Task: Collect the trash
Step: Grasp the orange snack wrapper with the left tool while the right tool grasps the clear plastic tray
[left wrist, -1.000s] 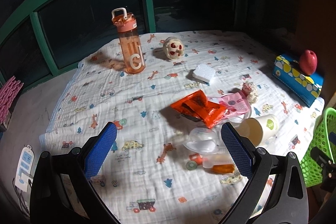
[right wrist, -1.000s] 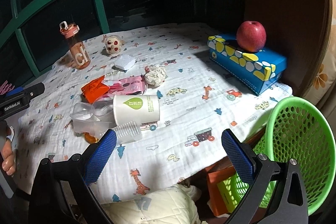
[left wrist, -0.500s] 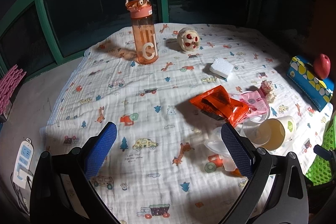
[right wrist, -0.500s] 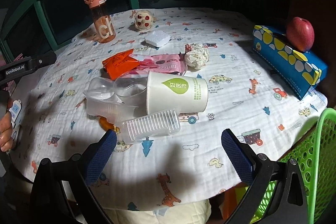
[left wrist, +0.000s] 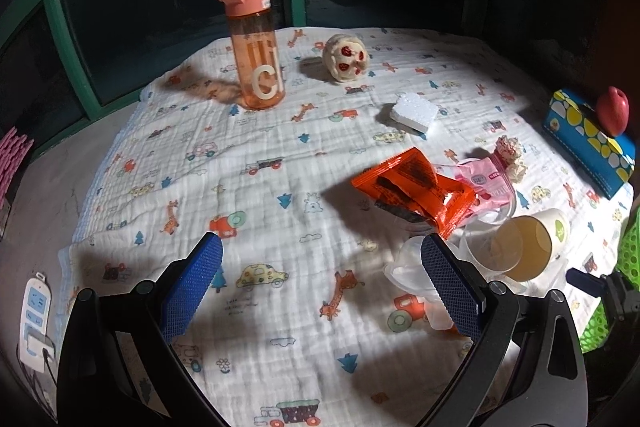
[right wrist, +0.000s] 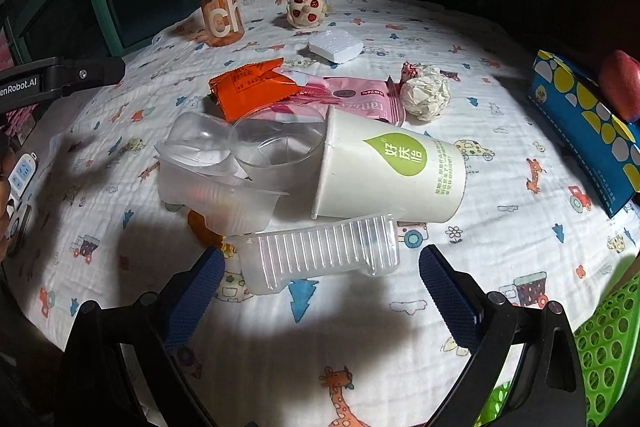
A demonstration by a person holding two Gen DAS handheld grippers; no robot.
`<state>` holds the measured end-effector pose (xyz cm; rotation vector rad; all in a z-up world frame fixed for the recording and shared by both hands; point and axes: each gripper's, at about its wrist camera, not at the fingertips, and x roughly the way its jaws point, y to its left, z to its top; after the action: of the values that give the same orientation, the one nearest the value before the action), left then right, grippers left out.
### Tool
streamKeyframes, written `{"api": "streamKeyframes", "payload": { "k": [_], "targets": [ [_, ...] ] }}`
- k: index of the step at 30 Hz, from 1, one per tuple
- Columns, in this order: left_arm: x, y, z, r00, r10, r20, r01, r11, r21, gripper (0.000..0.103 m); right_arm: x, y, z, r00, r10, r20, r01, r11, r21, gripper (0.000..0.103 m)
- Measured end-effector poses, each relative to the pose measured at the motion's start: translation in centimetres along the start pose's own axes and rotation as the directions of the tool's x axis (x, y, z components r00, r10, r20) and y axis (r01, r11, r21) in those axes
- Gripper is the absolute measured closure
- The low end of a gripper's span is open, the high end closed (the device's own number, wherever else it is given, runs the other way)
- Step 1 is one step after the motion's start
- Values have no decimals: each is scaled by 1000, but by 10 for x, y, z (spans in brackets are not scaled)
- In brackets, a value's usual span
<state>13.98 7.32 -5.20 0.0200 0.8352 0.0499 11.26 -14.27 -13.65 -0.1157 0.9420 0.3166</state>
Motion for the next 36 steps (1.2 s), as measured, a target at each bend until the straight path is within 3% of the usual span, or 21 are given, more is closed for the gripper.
{"api": "streamKeyframes", "payload": {
  "k": [2, 10, 17, 25, 32, 36],
  "targets": [
    [5, -4, 2, 1000, -26, -9, 27, 1000, 16, 5, 4, 0, 0, 1000, 9, -9, -9, 1000, -3, 21],
    [33, -22, 14, 987, -144, -74, 148, 988, 52, 10, -2, -4, -1, 1000, 21, 0, -21, 1000, 17, 23],
    [65, -31, 36, 958, -251, -140, 241, 967, -85, 14, -23, -11, -7, 999, 23, 31, -25, 998, 59, 23],
    [103, -33, 43, 926, -306, -221, 252, 937, -241, 17, -51, -21, -9, 996, 16, 86, -24, 995, 95, 23],
    [122, -28, 39, 885, -392, -249, 291, 886, -362, 36, -59, -27, -12, 995, 14, 103, -27, 992, 126, 23],
    [125, -26, 36, 877, -418, -237, 305, 865, -399, 41, -62, -28, -13, 994, 14, 111, -28, 991, 131, 23]
  ]
}}
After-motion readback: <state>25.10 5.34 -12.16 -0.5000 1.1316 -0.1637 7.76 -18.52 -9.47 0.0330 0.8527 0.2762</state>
